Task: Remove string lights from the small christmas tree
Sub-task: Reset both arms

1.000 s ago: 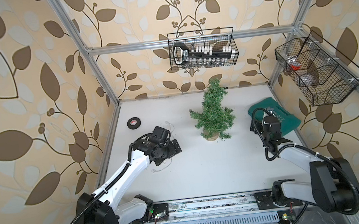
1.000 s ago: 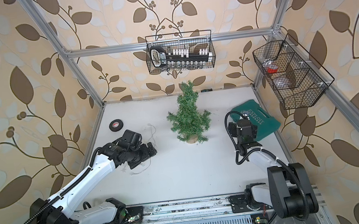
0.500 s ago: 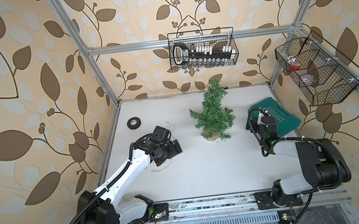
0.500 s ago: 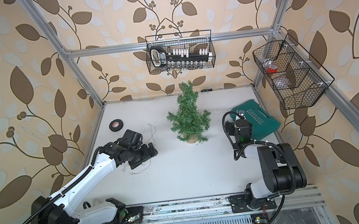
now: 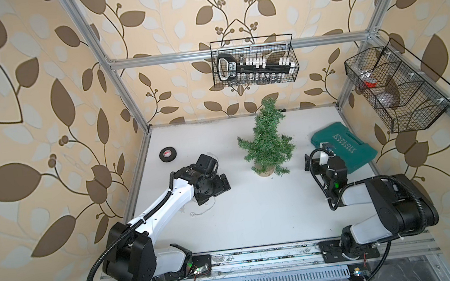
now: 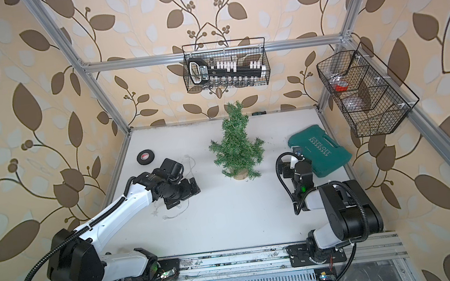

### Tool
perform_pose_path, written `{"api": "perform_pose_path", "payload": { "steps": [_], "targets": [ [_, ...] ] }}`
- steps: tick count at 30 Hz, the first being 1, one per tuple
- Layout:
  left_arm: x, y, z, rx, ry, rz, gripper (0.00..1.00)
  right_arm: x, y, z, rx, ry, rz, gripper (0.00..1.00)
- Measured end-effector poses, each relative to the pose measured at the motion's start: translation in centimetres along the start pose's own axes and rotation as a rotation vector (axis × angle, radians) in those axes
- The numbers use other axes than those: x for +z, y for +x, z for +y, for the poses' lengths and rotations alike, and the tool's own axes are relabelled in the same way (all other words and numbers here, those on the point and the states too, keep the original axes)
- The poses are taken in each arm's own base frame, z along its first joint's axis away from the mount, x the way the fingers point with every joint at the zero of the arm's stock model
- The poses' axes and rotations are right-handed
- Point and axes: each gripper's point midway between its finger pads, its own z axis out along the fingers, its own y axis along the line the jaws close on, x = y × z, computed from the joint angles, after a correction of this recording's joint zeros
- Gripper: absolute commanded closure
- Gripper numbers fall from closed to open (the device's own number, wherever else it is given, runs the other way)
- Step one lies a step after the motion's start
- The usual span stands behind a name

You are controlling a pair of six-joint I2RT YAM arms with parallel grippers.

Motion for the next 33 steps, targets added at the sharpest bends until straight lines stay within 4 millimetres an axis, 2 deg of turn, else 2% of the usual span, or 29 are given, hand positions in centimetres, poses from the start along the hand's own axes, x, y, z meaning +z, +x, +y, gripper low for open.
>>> {"api": "perform_pose_path", "payload": {
  "steps": [11,17,20,23,27,30,33],
  "targets": [
    [0.0,-0.6,-0.7,-0.011,0.028,-0.02,0.01,0.0,-0.7,0.0,-0.003,-0.002,-0.029,0.0],
    [-0.4,-1.7,-0.7,0.032,0.008,-0.071,0.01,0.0,-0.7,0.0,-0.003,-0.002,-0.029,0.0],
    [-1.5,-3.6,-0.8,0.085,-0.028,-0.155,0.01,0.0,-0.7,0.0,-0.003,-0.002,-0.029,0.0],
    [-3.0,-6.3,-0.7,0.157,-0.091,-0.287,0.01,0.0,-0.7,0.0,-0.003,-0.002,-0.029,0.0],
    [-4.2,-9.6,0.5,0.263,-0.213,-0.472,0.01,0.0,-0.7,0.0,-0.004,-0.002,-0.029,0.0],
    [-4.0,-11.0,2.0,0.337,-0.303,-0.583,0.01,0.0,-0.7,0.0,-0.003,-0.002,-0.029,0.0],
    [-2.3,-11.0,3.7,0.432,-0.373,-0.621,0.01,0.0,-0.7,0.0,-0.003,-0.002,-0.029,0.0]
  ]
}}
